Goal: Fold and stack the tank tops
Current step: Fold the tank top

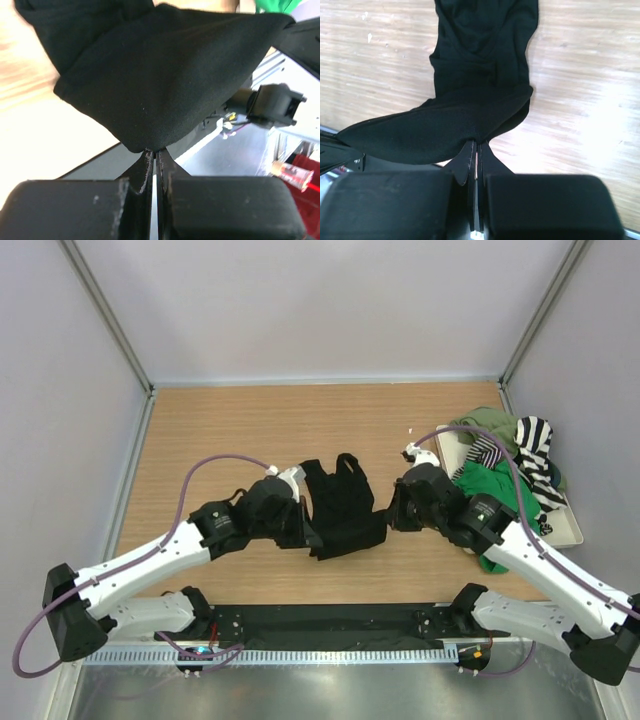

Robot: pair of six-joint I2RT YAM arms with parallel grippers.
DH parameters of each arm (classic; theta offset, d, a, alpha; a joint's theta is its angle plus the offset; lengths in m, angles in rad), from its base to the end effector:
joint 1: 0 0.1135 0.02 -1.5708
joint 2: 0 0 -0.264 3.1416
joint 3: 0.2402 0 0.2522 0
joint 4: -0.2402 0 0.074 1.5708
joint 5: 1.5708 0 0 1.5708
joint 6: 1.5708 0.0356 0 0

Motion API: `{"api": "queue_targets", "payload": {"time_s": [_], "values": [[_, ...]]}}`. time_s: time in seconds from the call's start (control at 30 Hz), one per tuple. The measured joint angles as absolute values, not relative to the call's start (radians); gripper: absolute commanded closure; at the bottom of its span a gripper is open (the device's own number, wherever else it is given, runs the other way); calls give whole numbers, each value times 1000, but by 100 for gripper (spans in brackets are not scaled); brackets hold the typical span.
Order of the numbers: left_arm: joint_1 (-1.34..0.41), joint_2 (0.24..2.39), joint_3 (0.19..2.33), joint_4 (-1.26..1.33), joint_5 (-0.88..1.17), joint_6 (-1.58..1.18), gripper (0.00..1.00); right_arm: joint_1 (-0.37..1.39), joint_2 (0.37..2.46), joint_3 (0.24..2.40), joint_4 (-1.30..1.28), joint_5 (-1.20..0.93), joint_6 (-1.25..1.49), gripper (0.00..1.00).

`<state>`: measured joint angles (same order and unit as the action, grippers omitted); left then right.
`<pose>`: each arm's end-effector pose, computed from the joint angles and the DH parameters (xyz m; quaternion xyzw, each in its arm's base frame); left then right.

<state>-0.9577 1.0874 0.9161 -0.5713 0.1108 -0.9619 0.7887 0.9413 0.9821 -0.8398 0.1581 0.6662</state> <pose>0.1288 -0.1900 0.2906 0.0204 0.9141 -0.3581 0.1890 0.1330 0.1259 0.3186 -0.0269 0.9237 0.1949 0.3289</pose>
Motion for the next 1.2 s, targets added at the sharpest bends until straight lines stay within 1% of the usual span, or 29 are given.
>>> {"api": "queue_targets", "payload": {"time_s": [0.33, 0.57, 0.93, 1.2], "values": [[-808, 1138, 920, -524, 188, -956, 100, 788, 1072, 1068, -772, 230, 636, 99], [-722, 1195, 970, -519, 239, -926, 100, 726, 1174, 1107, -720, 233, 606, 99], [-601, 1382, 1068, -469, 331, -879, 100, 522, 1334, 1182, -615, 115, 548, 99], [-516, 1509, 1115, -433, 388, -877, 100, 467, 1496, 1276, -559, 40, 513, 99]]}}
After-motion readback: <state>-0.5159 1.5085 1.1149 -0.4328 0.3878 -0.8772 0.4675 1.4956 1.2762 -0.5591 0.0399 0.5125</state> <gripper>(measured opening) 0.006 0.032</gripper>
